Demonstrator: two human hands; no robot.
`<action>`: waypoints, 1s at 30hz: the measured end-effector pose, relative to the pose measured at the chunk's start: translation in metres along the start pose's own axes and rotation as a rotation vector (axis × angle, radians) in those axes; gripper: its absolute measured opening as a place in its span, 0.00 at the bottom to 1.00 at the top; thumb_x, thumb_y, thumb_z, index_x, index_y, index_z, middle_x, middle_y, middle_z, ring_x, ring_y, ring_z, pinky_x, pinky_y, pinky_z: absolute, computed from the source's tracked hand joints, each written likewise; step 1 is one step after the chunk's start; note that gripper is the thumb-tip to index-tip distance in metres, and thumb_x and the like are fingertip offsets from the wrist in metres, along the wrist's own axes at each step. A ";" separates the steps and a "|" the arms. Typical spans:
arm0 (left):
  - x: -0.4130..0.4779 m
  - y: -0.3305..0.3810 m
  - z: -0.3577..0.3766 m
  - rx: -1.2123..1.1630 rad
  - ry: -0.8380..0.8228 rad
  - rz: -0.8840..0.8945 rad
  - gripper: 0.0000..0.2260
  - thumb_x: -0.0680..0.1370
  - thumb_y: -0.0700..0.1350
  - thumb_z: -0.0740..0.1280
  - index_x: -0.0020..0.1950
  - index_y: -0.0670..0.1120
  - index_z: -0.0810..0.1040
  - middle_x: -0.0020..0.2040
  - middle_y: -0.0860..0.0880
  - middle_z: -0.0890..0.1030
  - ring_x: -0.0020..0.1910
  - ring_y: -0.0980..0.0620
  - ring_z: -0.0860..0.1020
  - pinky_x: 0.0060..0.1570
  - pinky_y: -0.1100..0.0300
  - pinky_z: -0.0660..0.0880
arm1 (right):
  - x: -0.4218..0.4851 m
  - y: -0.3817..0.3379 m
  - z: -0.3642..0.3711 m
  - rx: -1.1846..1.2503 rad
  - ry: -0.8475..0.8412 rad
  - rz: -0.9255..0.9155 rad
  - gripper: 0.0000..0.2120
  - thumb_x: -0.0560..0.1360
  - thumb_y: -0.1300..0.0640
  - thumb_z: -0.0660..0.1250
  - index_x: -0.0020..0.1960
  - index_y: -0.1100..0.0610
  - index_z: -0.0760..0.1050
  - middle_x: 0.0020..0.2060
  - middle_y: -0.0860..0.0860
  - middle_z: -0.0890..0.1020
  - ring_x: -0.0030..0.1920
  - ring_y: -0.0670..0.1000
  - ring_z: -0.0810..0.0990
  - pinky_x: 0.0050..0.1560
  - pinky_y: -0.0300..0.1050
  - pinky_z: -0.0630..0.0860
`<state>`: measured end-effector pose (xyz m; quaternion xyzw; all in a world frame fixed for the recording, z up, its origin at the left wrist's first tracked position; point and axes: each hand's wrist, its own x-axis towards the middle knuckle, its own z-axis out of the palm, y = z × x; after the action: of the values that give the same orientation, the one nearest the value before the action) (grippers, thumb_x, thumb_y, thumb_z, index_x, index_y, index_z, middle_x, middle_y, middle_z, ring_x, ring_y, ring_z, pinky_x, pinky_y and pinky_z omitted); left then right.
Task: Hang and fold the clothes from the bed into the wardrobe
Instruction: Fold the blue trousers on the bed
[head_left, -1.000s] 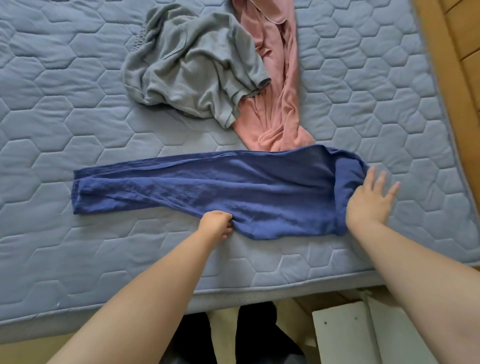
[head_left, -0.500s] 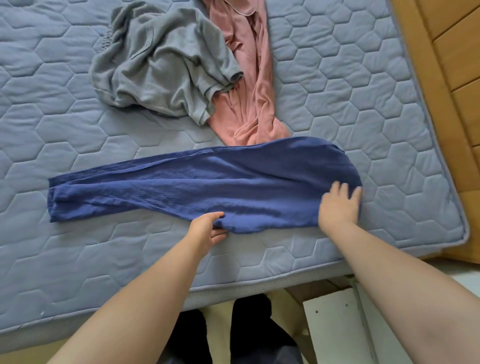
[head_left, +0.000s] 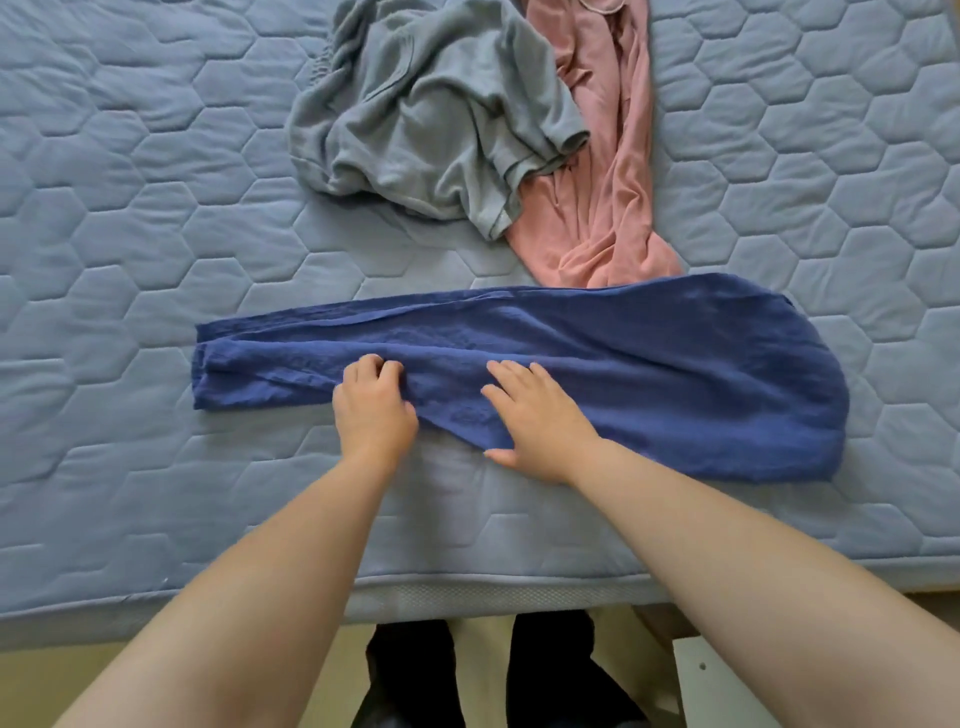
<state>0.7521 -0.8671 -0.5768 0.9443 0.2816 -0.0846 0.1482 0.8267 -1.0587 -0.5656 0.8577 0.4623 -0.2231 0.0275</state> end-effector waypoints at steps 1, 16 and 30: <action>0.004 -0.012 -0.001 0.115 -0.061 0.008 0.20 0.72 0.38 0.65 0.64 0.43 0.73 0.63 0.43 0.72 0.63 0.41 0.68 0.58 0.49 0.65 | 0.004 -0.010 0.003 -0.026 -0.040 -0.006 0.38 0.72 0.37 0.65 0.73 0.58 0.60 0.76 0.57 0.55 0.74 0.57 0.55 0.73 0.56 0.51; -0.028 -0.098 -0.032 0.480 -0.520 0.541 0.10 0.78 0.45 0.58 0.48 0.45 0.78 0.48 0.45 0.81 0.49 0.43 0.77 0.39 0.55 0.66 | 0.015 -0.039 -0.002 -0.196 -0.201 -0.038 0.07 0.72 0.63 0.62 0.46 0.57 0.78 0.47 0.53 0.75 0.48 0.55 0.73 0.40 0.46 0.60; 0.001 -0.162 -0.040 -0.573 -0.040 -0.843 0.10 0.74 0.38 0.65 0.54 0.38 0.76 0.55 0.36 0.80 0.53 0.37 0.77 0.45 0.55 0.68 | 0.032 -0.090 0.007 -0.036 -0.129 -0.108 0.08 0.68 0.64 0.64 0.48 0.59 0.73 0.43 0.56 0.78 0.44 0.59 0.79 0.38 0.47 0.66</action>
<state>0.6654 -0.7244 -0.5765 0.6681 0.6472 -0.0743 0.3596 0.7671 -0.9840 -0.5706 0.8149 0.5090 -0.2707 0.0606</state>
